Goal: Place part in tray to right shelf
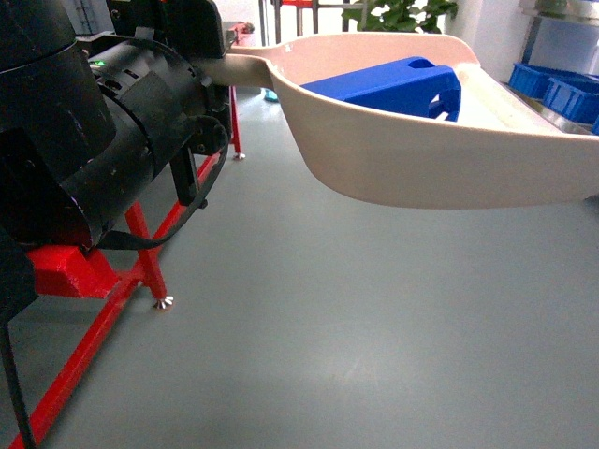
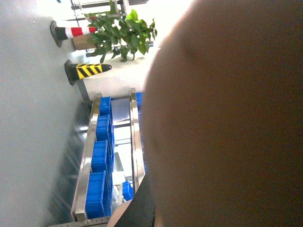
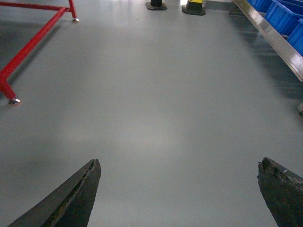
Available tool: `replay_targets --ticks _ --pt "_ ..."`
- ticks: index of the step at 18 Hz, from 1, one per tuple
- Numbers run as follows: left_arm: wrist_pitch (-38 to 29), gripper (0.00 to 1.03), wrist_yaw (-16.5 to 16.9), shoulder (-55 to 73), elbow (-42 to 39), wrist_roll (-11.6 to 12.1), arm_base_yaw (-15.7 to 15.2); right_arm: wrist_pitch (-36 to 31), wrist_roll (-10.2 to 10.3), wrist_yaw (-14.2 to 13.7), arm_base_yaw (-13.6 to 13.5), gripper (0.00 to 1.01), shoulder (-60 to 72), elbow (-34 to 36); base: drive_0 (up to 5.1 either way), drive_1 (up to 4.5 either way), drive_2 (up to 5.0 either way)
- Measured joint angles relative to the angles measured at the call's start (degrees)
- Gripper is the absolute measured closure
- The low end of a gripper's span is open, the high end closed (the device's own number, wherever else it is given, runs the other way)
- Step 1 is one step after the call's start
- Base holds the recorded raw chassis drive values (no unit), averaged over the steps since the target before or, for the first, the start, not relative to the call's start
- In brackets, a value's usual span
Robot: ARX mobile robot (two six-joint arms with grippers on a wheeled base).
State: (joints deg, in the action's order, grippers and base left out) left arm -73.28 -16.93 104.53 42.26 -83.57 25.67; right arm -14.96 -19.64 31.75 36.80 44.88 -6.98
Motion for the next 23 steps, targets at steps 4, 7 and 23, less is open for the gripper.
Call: replay_targets --ticks 4,7,23 --pt "0.0 0.9 0.0 0.0 0.0 0.0 0.0 0.09 0.0 0.0 0.0 0.03 0.02 0.0 0.0 4.12 -4.2" --pt "0.17 0.9 -0.02 0.0 0.0 0.0 0.0 0.04 0.0 0.0 0.0 0.03 0.02 0.0 0.0 4.17 -4.1" --pt "0.0 0.9 0.0 0.0 0.0 0.0 0.0 0.02 0.0 0.02 0.0 0.03 0.0 0.0 0.0 4.2 -4.2"
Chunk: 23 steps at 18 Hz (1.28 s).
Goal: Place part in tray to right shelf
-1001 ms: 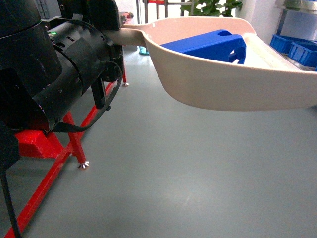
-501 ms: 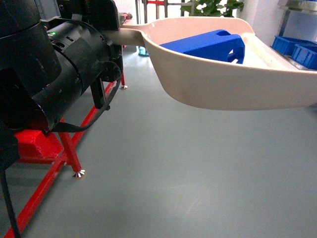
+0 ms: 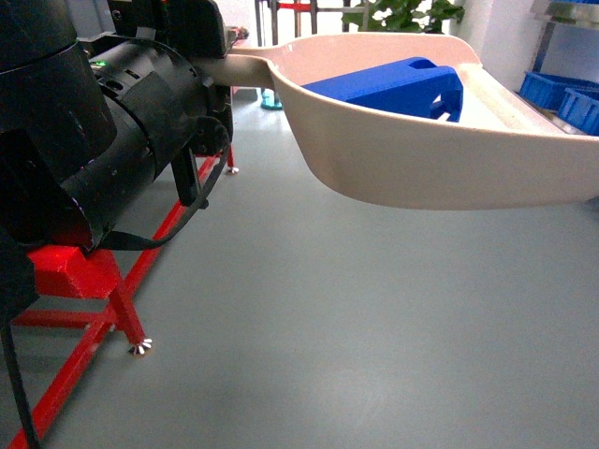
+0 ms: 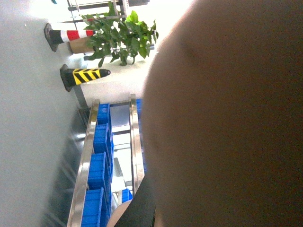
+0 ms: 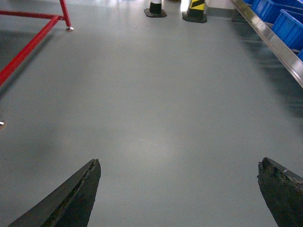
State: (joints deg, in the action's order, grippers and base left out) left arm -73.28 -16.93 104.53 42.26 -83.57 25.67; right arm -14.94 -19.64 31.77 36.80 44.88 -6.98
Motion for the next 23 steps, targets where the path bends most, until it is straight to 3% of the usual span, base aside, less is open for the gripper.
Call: replay_targets --ticks 6,23 --pt "0.2 0.9 0.0 0.0 0.0 0.0 0.0 -0.04 0.0 -0.02 0.0 0.03 0.0 0.0 -0.1 4.22 -4.4" --pt "-0.02 0.9 -0.02 0.09 0.0 0.0 0.02 -0.02 0.0 -0.02 0.0 0.03 0.0 0.0 -1.4 -1.45 -1.4"
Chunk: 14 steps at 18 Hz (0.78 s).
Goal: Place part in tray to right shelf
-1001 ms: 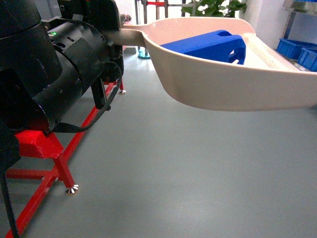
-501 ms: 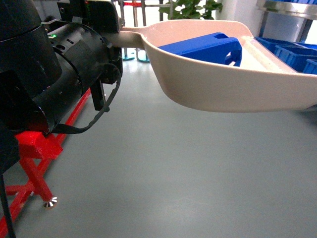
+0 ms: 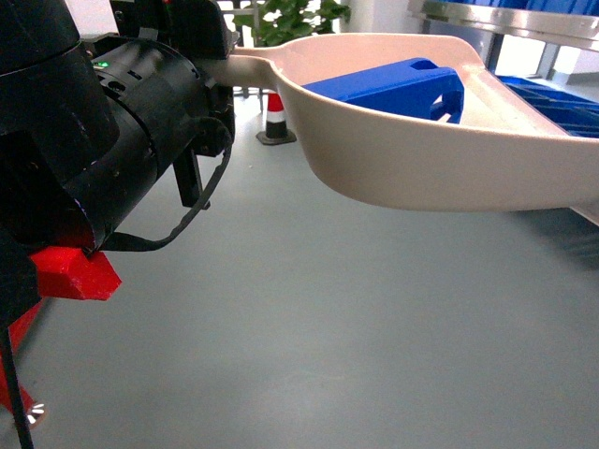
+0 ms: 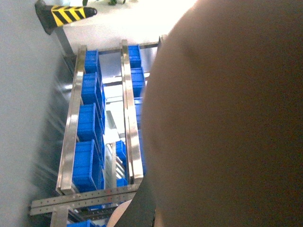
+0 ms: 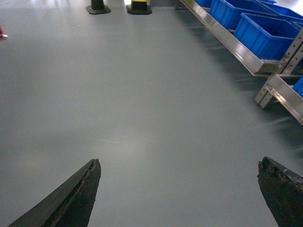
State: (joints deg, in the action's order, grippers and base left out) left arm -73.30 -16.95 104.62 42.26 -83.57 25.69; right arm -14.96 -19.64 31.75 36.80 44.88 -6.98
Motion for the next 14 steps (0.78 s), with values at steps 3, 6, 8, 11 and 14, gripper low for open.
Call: replay_targets --ticks 3,6,8,11,14 --pt "0.0 0.9 0.0 0.0 -0.02 0.0 0.0 -0.02 0.0 0.0 0.0 0.03 0.0 0.0 -1.6 -1.59 -1.6" --pt "0.0 0.9 0.02 0.0 -0.02 0.0 -0.02 -0.02 0.0 0.0 0.0 0.03 0.0 0.0 -1.5 -1.53 -1.5" --pt "0.0 0.9 0.0 0.0 -0.02 0.0 -0.02 -0.02 0.0 0.0 0.0 0.03 0.0 0.0 -1.5 -1.49 -1.5" --pt "0.0 0.9 0.02 0.0 -0.02 0.0 -0.02 -0.02 0.0 0.0 0.0 0.03 0.0 0.0 -1.7 -1.67 -1.7" --pt "0.02 0.9 0.02 0.0 -0.02 0.0 0.0 0.0 0.0 0.0 0.0 0.03 0.0 0.0 -1.6 -1.57 -1.6"
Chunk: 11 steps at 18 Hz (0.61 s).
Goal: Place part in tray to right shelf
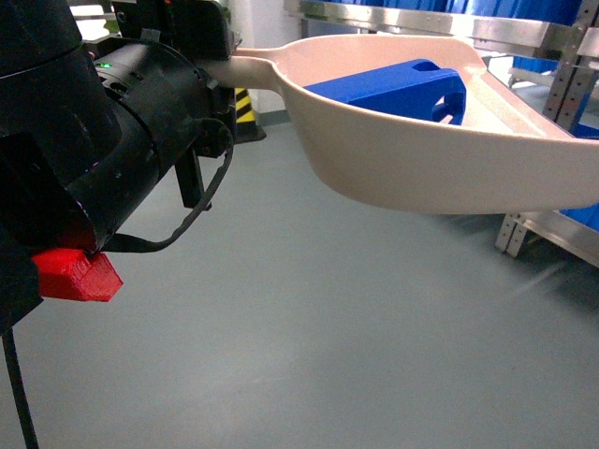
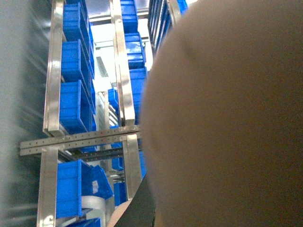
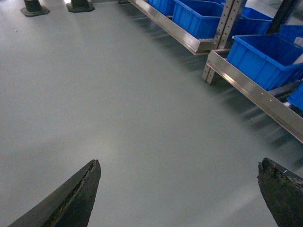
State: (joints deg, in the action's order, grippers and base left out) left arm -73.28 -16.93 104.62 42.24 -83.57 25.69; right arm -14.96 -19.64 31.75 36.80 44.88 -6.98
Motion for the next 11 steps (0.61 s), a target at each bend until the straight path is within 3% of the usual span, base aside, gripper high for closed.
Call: replay_targets --ticks 11 --pt "-0.02 0.9 -0.02 0.0 0.0 0.0 -0.02 0.0 0.0 0.0 0.0 0.03 0.0 0.0 -1.6 -1.62 -1.6"
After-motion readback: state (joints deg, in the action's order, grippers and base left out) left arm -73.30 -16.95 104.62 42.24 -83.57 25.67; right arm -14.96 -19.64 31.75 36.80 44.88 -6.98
